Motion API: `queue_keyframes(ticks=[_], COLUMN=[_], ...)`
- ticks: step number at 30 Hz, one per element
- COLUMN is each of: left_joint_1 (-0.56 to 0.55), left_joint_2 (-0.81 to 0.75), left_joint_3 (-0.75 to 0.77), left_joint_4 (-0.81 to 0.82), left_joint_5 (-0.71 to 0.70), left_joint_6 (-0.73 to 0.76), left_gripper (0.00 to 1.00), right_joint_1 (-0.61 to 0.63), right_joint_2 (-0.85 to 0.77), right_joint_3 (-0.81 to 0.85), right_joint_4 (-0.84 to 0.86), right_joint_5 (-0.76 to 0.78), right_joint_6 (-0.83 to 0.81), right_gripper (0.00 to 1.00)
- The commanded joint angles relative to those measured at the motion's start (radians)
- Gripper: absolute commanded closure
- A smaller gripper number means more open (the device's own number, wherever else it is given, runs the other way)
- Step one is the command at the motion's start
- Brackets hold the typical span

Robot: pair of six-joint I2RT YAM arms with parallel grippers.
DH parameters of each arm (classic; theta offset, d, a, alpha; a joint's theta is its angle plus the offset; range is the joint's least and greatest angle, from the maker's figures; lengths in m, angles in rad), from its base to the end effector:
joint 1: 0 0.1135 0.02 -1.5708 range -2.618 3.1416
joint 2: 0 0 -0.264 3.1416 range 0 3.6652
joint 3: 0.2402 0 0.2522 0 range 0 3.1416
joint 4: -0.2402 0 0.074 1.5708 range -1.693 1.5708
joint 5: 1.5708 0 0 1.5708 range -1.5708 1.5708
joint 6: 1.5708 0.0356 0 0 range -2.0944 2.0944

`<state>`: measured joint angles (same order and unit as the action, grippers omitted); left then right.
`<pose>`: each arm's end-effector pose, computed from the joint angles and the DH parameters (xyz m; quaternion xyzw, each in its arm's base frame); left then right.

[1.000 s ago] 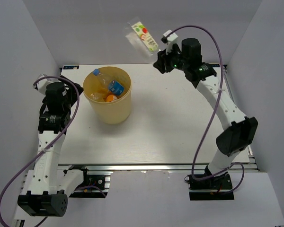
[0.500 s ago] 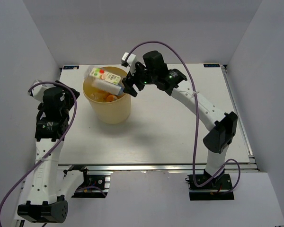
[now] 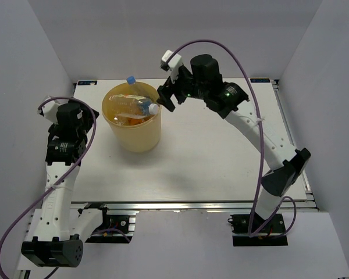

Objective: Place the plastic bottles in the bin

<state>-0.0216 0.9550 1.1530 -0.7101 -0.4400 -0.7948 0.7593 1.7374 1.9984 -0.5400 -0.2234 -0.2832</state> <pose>0.1888 0.0111 0.3840 -0.4197 0.7386 -0.0227 0.5271 0.2771 0.2738 0.4651 -0.4534 0.6548 0.2276 0.5603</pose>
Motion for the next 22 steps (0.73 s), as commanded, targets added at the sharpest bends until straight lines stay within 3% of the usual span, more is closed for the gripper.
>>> queue_keyframes(ticks=[1, 3, 7, 9, 11, 14, 19, 22], left_joint_1=[0.003, 0.005, 0.011, 0.02, 0.061, 0.116, 0.158, 0.169], left_joint_2=[0.017, 0.028, 0.059, 0.062, 0.05, 0.053, 0.053, 0.057], left_joint_3=[0.031, 0.005, -0.006, -0.016, -0.042, -0.059, -0.081, -0.091], left_joint_4=[0.023, 0.043, 0.041, 0.037, 0.076, 0.074, 0.089, 0.101], left_joint_5=[-0.025, 0.0, -0.009, -0.035, -0.037, -0.028, -0.025, -0.037], left_joint_6=[0.009, 0.006, -0.007, -0.014, -0.015, -0.018, -0.024, -0.027], left_gripper=[0.02, 0.02, 0.02, 0.02, 0.02, 0.02, 0.02, 0.02], right_joint_1=[-0.043, -0.106, -0.28, -0.372, -0.403, -0.403, -0.403, -0.403], right_joint_2=[-0.088, -0.127, -0.324, -0.44, -0.511, -0.634, -0.781, -0.843], right_joint_3=[-0.038, -0.096, -0.382, -0.626, -0.86, -1.034, -1.239, -1.282], right_joint_4=[0.074, 0.096, 0.256, 0.339, 0.442, 0.488, 0.505, 0.515], right_joint_5=[0.125, 0.107, 0.033, 0.065, 0.201, 0.355, 0.242, 0.283], right_joint_6=[0.096, 0.134, 0.32, 0.386, 0.406, 0.453, 0.486, 0.487], right_gripper=[0.11, 0.11, 0.11, 0.11, 0.11, 0.11, 0.1, 0.1])
